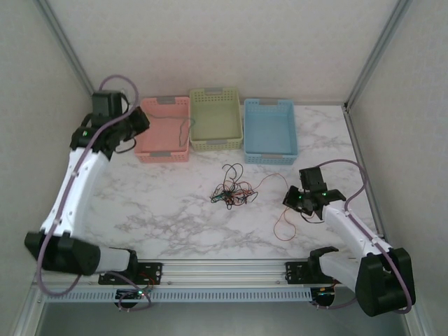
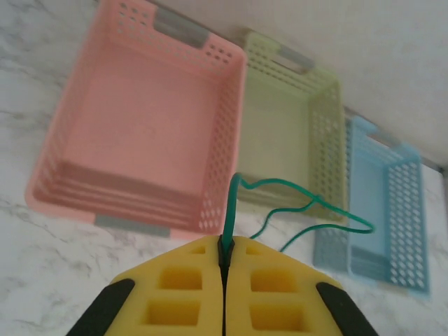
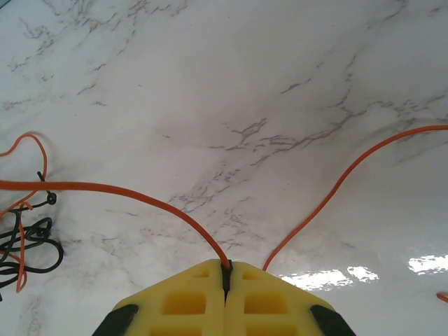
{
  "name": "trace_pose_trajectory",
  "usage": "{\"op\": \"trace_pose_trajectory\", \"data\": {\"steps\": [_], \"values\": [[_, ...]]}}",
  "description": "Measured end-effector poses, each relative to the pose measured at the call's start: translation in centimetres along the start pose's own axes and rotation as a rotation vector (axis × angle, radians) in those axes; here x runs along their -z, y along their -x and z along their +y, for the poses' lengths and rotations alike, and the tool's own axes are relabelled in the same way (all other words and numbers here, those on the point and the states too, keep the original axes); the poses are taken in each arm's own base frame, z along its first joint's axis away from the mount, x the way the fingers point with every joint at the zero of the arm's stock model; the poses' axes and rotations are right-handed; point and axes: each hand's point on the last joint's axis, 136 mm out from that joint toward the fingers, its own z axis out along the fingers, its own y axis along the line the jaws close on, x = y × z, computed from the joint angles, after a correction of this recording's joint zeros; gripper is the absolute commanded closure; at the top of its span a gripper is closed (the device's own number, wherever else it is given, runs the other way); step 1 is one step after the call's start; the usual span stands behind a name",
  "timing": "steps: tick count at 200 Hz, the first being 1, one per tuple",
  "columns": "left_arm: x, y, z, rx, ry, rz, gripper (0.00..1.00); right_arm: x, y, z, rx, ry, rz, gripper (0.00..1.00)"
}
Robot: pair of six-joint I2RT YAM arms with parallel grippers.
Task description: Untangle the cables
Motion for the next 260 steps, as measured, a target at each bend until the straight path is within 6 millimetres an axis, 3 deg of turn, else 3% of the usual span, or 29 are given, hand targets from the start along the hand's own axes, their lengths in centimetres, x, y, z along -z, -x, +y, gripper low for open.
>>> {"op": "trace_pose_trajectory", "data": {"steps": [36,77,86,101,123,142,176,204,235,260], "values": [[-7.6,3.5,1.5,-0.012,0.168,-0.011,1.00,0.1,0.4,-0.1,0.004,-0.011,-0.022,1.00],[-16.2,3.7,4.2,-0.046,0.314,0.060,0.99,0.8,0.9,0.3,0.009,0.014,-0.060,1.00],[-17.9,3.4,4.5,-0.054,0.327,0.080,0.91,0.7,0.9,0.3,0.009,0.010,-0.055,1.00],[-20.3,2.4,5.3,-0.069,0.352,0.124,0.71,0.5,0.8,0.2,0.010,0.004,-0.047,1.00],[-22.0,0.2,6.7,-0.085,0.387,0.204,0.53,0.4,0.7,0.1,0.010,0.002,-0.044,1.00],[-22.1,-0.9,7.0,-0.082,0.386,0.244,0.43,0.4,0.7,0.1,0.010,0.002,-0.044,1.00],[-20.2,-2.0,6.4,-0.068,0.341,0.274,0.39,0.4,0.7,0.1,0.011,0.002,-0.044,1.00],[-16.3,-3.1,5.7,-0.058,0.291,0.288,0.38,0.4,0.7,0.1,0.014,0.002,-0.044,1.00],[-10.5,-4.5,4.3,-0.047,0.181,0.260,0.36,0.4,0.7,0.2,0.014,0.002,-0.044,1.00],[-6.0,-8.3,2.3,-0.067,0.065,0.261,0.35,0.4,0.8,0.2,0.016,0.004,-0.045,1.00]]}}
